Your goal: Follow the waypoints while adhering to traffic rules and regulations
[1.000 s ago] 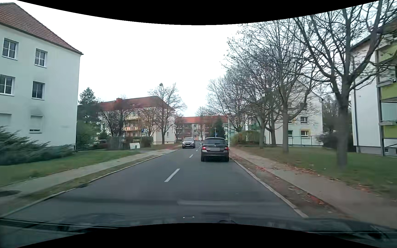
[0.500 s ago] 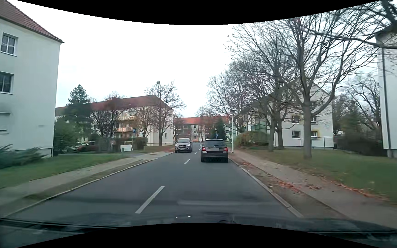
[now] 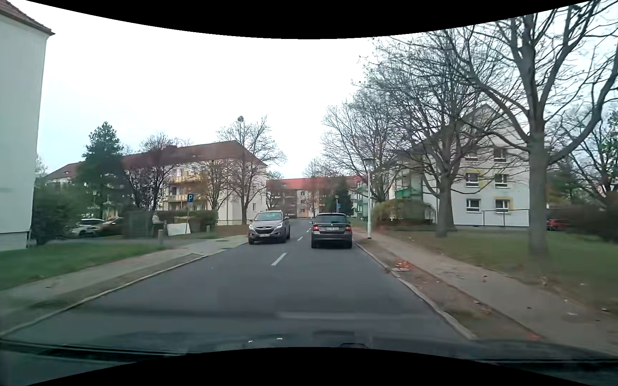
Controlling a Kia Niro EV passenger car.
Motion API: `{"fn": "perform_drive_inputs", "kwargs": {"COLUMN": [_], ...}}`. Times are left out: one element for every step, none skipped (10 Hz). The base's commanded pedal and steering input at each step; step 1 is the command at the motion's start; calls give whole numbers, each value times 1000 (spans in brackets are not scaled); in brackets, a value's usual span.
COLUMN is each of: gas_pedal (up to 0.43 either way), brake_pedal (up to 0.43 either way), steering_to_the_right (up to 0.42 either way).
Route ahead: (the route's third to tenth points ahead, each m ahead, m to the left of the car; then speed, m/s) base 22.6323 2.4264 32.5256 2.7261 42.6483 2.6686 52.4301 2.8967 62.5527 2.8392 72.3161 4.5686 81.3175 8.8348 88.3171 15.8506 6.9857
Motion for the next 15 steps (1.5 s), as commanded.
{"fn": "perform_drive_inputs", "kwargs": {"gas_pedal": [177,177,177,169,169,169,169,157,150,150,157,157,157,157,157], "brake_pedal": [0,0,0,0,0,0,0,0,0,0,0,0,0,0,0], "steering_to_the_right": [1,1,0,1,0,0,0,-1,-3,-6,-8,-8,-9,-12,-18]}}
